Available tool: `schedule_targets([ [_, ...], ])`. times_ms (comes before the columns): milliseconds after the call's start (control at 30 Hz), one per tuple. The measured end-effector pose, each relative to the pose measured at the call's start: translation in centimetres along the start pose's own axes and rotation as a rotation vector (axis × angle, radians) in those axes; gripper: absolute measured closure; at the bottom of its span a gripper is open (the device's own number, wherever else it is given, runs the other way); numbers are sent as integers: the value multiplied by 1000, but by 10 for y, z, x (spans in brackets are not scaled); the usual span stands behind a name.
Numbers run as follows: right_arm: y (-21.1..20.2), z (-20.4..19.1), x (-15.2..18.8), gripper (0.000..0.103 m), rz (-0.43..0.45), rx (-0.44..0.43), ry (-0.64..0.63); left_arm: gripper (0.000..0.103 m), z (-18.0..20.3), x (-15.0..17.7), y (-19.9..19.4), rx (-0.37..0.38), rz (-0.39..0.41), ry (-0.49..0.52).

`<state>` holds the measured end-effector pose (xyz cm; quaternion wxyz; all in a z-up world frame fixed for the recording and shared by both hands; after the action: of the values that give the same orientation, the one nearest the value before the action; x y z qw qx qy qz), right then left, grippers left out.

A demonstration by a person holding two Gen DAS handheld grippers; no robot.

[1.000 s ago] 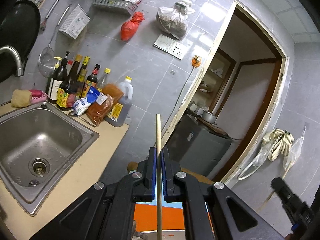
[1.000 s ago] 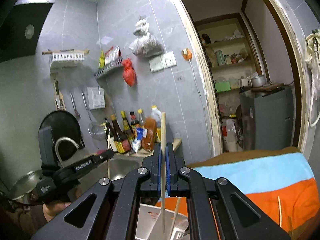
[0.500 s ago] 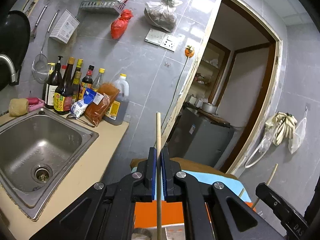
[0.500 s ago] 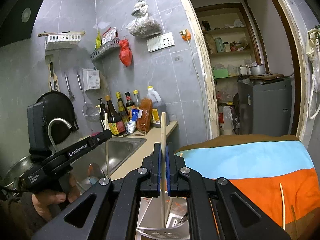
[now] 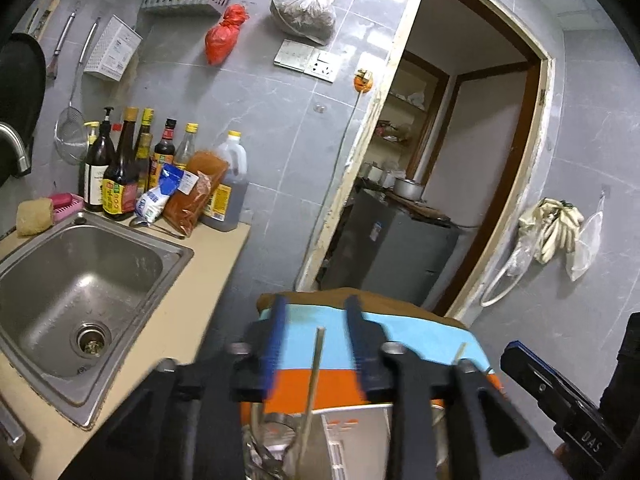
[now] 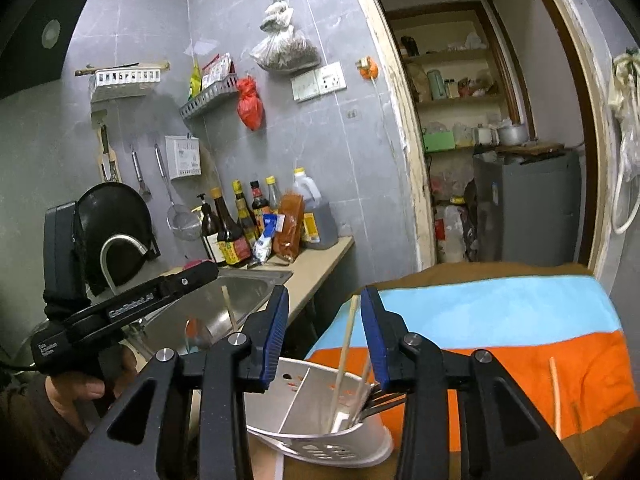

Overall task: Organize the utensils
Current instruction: 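Carry both chopsticks to the white caddy and open both tools over it, then move both tools back toward the last chopstick and gold spoon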

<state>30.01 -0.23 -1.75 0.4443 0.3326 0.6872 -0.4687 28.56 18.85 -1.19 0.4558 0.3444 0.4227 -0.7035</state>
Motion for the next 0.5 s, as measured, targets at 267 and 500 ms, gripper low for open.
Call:
schedule_targets([
  [267, -37, 30, -31, 39, 90, 88, -11, 30, 32, -5, -12, 5, 4, 38],
  [500, -70, 76, -52, 16, 145, 183, -12, 2, 77, -10, -19, -14, 47, 103],
])
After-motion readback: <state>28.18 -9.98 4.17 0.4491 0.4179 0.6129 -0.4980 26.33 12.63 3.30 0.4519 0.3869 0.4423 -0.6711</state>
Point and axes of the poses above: each gripper's, at about its wrist camera, not at the fingertips, and y roughly the way its jaws point, z to its right, x to its underside, the point moved 6 cm from there along y, roughly the way its jaws point, and after that the axes turned 11 degrees about x, right-handed, at the moved point
